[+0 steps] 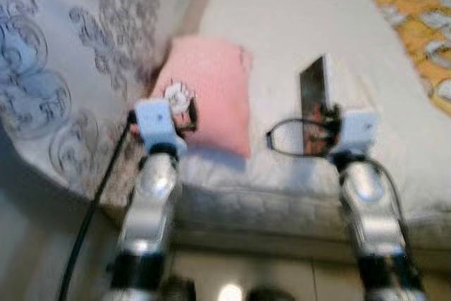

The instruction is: Clean up the room

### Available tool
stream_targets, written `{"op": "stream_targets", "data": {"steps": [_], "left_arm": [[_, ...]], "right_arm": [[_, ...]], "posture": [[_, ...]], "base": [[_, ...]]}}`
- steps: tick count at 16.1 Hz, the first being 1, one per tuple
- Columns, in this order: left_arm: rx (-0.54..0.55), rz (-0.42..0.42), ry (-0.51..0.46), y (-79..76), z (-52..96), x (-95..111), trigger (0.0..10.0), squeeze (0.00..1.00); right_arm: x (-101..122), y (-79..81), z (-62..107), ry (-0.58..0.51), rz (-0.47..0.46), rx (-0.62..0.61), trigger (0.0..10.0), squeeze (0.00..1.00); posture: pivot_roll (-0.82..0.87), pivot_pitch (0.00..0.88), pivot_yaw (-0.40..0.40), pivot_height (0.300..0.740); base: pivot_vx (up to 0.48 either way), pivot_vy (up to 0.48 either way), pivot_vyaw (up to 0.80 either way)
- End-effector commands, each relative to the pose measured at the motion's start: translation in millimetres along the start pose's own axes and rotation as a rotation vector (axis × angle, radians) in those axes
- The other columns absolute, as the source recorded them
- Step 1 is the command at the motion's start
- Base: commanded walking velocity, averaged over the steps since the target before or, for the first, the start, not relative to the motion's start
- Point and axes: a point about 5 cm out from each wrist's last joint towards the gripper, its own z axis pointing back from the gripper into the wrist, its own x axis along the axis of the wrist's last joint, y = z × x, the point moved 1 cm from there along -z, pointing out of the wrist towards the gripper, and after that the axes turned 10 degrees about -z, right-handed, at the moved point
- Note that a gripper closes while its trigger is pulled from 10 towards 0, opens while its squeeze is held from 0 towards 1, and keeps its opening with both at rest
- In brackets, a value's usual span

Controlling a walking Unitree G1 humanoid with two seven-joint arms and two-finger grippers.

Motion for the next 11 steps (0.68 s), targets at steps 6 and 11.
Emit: {"op": "stream_targets", "data": {"steps": [6,11], "left_arm": [[-0.032,-0.036,-0.129,-7.2,-6.8,26,10.0,0.0],[0.014,-0.018,-0.112,-3.6,-8.8,25,10.0,0.0]], "right_arm": [[11,-7.0,-2.0,-0.052,0.006,-0.034,0.0,0.0],[9,-7.9,-2.8,-0.044,0.006,-0.034,0.0,0.0]], "posture": [[-0.08,0.0,0.01,0.697],[-0.08,0.0,0.008,0.697]], "base": [[0.4,0.0,0.0],[0.48,0.0,0.0]]}}
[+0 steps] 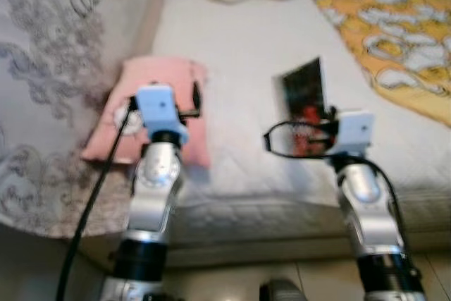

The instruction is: Clean up the room

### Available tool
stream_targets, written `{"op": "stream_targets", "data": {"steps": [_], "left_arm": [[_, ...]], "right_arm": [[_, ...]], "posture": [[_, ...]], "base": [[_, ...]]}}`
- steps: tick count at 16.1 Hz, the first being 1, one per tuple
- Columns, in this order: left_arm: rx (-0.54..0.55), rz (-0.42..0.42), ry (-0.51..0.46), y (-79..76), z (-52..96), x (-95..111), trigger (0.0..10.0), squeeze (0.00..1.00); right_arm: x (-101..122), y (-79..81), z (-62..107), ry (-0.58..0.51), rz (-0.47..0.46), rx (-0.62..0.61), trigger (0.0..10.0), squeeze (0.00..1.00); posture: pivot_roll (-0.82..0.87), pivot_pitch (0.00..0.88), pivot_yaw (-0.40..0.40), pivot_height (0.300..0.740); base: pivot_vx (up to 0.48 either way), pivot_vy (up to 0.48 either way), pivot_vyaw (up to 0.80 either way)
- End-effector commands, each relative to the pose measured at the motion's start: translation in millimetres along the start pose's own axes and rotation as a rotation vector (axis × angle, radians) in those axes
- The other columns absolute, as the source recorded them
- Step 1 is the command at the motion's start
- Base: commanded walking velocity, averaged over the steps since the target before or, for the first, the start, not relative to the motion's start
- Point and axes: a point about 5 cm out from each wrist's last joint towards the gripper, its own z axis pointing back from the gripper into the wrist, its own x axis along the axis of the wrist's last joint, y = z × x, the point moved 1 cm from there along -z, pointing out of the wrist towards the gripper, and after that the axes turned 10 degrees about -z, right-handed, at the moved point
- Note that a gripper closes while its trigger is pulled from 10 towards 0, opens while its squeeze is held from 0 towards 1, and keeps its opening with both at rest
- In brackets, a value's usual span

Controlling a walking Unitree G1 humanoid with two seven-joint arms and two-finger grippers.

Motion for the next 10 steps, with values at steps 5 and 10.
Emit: {"op": "stream_targets", "data": {"steps": [5,10], "left_arm": [[0.104,-0.025,0.009,20.0,-0.5,-2,10.0,0.0],[0.117,-0.061,-0.01,20.8,-5.8,3,10.0,0.0]], "right_arm": [[25,27.2,-20.9,-0.084,-0.027,0.13,0.0,0.0],[80,53.4,-72.2,-0.137,-0.337,0.254,0.0,0.0]], "posture": [[-0.07,0.0,0.002,0.697],[-0.04,0.0,0.006,0.697]], "base": [[0.46,0.0,0.0],[0.272,0.0,0.0]]}}
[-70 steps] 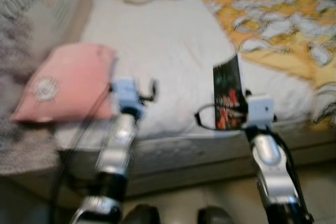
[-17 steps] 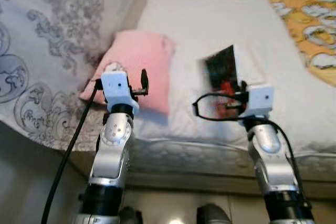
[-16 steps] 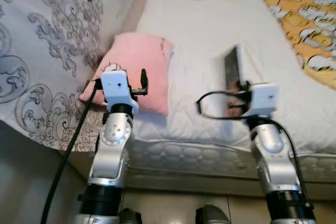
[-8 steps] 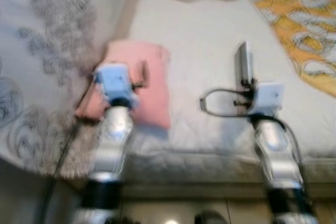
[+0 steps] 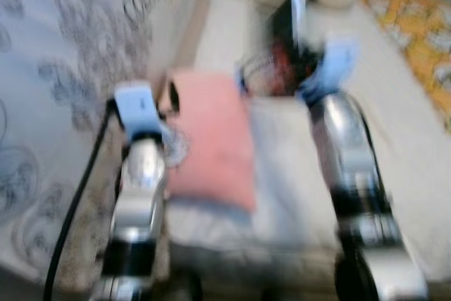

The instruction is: Clean up the room

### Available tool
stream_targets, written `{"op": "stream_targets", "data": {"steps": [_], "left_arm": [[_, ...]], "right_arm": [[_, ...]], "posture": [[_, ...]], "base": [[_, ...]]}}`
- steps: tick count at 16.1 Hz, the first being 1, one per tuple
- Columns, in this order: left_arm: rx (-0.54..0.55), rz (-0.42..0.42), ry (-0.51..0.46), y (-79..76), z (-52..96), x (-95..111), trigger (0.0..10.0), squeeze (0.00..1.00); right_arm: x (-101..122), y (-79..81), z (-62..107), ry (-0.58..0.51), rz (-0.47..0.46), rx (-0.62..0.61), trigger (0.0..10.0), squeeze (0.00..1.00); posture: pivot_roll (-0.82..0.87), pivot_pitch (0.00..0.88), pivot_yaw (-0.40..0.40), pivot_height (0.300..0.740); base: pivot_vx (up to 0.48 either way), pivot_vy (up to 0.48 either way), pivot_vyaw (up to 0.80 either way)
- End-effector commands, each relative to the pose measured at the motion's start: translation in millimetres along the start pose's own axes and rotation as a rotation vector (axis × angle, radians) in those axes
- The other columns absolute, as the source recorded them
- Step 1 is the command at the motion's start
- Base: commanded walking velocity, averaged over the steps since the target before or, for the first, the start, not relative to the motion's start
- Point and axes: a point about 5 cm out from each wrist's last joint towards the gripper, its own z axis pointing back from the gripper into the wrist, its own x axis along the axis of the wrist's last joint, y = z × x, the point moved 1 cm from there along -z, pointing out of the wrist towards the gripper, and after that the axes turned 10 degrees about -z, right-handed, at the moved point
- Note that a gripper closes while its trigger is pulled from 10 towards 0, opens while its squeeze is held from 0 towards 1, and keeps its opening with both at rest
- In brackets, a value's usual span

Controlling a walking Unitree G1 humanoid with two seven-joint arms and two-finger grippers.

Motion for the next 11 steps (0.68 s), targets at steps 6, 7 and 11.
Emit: {"op": "stream_targets", "data": {"steps": [6,7,11], "left_arm": [[-0.022,-0.033,-0.07,8.6,-14.9,21,10.0,0.0],[-0.028,-0.036,-0.071,8.0,-14.2,22,10.0,0.0],[-0.059,-0.032,-0.061,0.3,-10.6,21,10.0,0.0]], "right_arm": [[-77,-84.1,41.7,0.271,-0.658,-0.326,0.0,0.0],[-95,-93.0,60.7,0.336,-0.646,-0.386,0.0,0.0],[-145,-128.9,151.7,0.595,-0.533,-0.613,0.0,0.0]], "posture": [[0.02,0.0,0.032,0.697],[0.03,0.0,0.033,0.697],[0.03,0.002,0.045,0.697]], "base": [[0.0,0.0,0.0],[0.0,0.0,0.0],[0.0,0.0,0.0]]}}
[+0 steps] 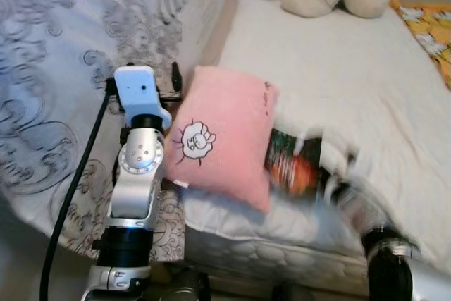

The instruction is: Clean up the room

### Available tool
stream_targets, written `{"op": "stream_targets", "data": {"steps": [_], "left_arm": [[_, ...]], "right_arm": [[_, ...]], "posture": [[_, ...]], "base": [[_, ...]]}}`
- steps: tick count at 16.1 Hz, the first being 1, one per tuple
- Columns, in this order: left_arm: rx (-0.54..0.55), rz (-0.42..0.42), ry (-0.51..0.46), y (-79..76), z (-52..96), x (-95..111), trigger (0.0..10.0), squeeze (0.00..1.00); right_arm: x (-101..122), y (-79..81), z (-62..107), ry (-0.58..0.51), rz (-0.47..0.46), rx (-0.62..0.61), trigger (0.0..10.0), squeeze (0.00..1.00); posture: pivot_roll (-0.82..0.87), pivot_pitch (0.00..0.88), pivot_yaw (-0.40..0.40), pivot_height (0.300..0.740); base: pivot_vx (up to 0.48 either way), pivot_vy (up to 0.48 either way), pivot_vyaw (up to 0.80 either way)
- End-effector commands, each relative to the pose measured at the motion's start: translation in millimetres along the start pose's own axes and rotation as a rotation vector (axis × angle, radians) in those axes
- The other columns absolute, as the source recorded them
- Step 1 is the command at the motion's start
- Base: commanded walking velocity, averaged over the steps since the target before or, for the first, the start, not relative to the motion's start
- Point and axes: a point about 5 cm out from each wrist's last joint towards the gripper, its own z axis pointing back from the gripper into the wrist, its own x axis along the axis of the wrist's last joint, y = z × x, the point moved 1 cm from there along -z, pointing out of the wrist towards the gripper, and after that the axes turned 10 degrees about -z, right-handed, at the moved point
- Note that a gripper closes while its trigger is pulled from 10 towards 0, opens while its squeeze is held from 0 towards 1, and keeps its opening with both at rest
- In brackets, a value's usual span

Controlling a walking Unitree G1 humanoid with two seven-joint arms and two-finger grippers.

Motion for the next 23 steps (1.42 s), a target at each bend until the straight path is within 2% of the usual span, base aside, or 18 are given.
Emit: {"op": "stream_targets", "data": {"steps": [1,2,3,5,6,9,11,12,13,14,16,17,20,21,22,23], "left_arm": [[-0.023,0.001,-0.005,-3.4,-0.7,3,10.0,0.0],[-0.025,0.005,-0.003,-3.5,-1.9,3,10.0,0.0],[-0.025,0.009,0.001,-4.1,-2.5,3,10.0,0.0],[-0.028,0.016,0.005,-6.7,-2.8,2,10.0,0.0],[-0.03,0.019,0.006,-7.6,-2.9,2,10.0,0.0],[-0.037,0.023,-0.006,-9.6,-2.0,5,10.0,0.0],[-0.067,0.036,-0.032,-10.5,0.4,9,10.0,0.0],[-0.147,0.07,-0.05,-15.2,5.0,13,10.0,0.0],[-0.237,0.082,-0.019,-22.5,9.7,11,10.0,0.0],[-0.383,0.036,0.074,-30.2,24.2,-2,10.0,0.0],[-0.47,0.0,0.101,-32.1,35.7,-7,10.0,0.0],[-0.616,0.006,0.129,-37.8,48.3,-5,10.0,0.0],[-0.811,-0.011,0.138,-38.7,57.3,4,10.0,0.0],[-0.823,-0.027,0.124,-36.4,54.1,8,10.0,0.0],[-0.841,-0.043,0.118,-35.4,53.3,12,10.0,0.0],[-0.845,-0.047,0.118,-35.2,53.1,13,10.0,0.0]], "right_arm": [[13,4.4,-1.6,-0.019,0.075,-0.008,0.0,0.0],[19,1.4,-0.4,-0.033,0.122,-0.028,0.0,0.0],[25,2.6,-0.4,-0.043,0.216,-0.036,0.0,0.0],[35,15.1,-3.9,-0.077,0.392,-0.036,0.0,0.0],[36,22.9,-6.4,-0.092,0.426,-0.025,0.0,0.0],[25,41.4,-13.7,-0.085,0.4,0.016,0.0,0.0],[13,46.1,-16.3,-0.059,0.397,0.026,0.0,0.0],[7,48.3,-17.6,-0.053,0.375,0.024,0.0,0.0],[4,49.7,-18.3,-0.048,0.364,0.022,0.0,0.0],[-1,53.6,-19.8,-0.041,0.35,0.021,0.0,0.0],[-2,55.8,-20.6,-0.042,0.352,0.015,0.0,0.0],[-2,57.7,-21.2,-0.044,0.356,0.012,0.0,0.0],[0,56.7,-21.2,-0.062,0.368,-0.017,0.0,0.0],[2,55.4,-21.0,-0.072,0.375,-0.034,0.0,0.0],[5,53.6,-20.6,-0.085,0.406,-0.063,0.0,0.45],[6,52.7,-20.4,-0.089,0.416,-0.076,3.8,1.0]], "posture": [[0.03,0.003,0.047,0.697],[0.02,0.003,0.048,0.697],[0.02,0.004,0.049,0.697],[0.01,0.005,0.048,0.697],[0.01,0.005,0.048,0.697],[0.02,0.009,0.041,0.697],[0.04,0.009,0.037,0.697],[0.05,0.008,0.036,0.697],[0.07,0.01,0.036,0.697],[0.08,0.009,0.034,0.697],[0.09,0.006,0.029,0.697],[0.11,0.002,0.021,0.697],[0.12,0.0,0.01,0.697],[0.12,0.0,0.007,0.697],[0.11,0.0,0.006,0.697],[0.11,0.0,0.006,0.697]], "base": [[0.0,0.0,0.0],[0.0,0.0,0.0],[0.0,0.0,0.0],[0.0,0.0,0.0],[0.0,0.0,0.0],[0.0,0.0,0.0],[0.0,0.0,0.0],[0.0,0.0,0.0],[0.0,0.0,0.0],[0.0,0.0,0.0],[0.0,0.0,0.0],[0.0,0.0,0.0],[0.0,0.0,0.0],[0.0,0.0,0.0],[0.0,0.0,0.0],[0.0,0.0,0.0]]}}
